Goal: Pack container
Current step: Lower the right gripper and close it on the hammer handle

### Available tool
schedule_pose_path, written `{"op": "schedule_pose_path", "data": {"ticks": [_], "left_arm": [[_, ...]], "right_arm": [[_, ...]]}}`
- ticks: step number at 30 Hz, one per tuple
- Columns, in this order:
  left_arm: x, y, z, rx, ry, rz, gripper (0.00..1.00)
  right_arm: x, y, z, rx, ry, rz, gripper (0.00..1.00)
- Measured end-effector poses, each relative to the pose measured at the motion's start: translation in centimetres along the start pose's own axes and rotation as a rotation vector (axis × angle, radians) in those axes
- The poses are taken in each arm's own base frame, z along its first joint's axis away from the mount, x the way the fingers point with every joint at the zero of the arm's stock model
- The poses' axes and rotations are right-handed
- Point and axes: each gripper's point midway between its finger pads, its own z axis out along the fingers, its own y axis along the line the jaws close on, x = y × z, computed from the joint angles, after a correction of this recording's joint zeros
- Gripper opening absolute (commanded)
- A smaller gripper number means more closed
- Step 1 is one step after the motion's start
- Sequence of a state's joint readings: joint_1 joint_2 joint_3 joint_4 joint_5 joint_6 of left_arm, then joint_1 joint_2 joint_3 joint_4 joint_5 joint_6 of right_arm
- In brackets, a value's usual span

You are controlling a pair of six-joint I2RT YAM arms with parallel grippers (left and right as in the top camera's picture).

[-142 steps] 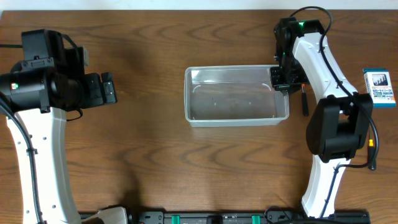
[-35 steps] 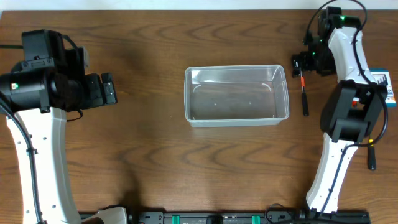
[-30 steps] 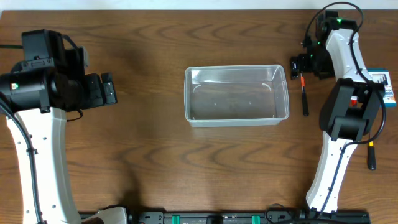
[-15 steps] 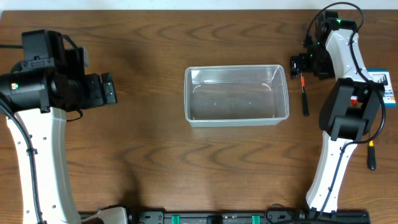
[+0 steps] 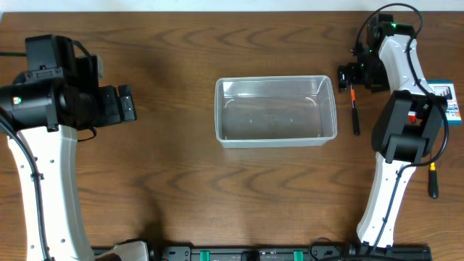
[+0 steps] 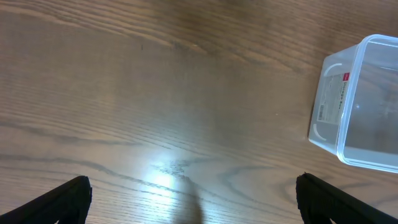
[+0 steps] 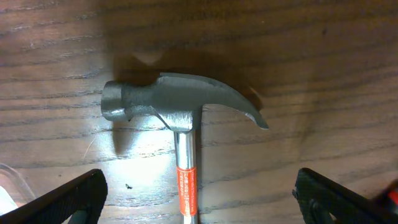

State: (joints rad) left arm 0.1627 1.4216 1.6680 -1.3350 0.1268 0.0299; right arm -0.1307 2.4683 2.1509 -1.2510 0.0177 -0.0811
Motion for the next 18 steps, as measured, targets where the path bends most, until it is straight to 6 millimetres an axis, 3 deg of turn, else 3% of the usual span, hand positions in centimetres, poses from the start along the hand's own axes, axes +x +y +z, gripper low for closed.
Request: {"op": "schedule_pose_path", "data": {"ticks": [18], "left_arm": [[0.00, 0.00, 0.00, 0.000, 0.000, 0.000, 0.98]], "right_arm": [[0.05, 0.00, 0.10, 0.000, 0.003, -0.033, 0.99]]}}
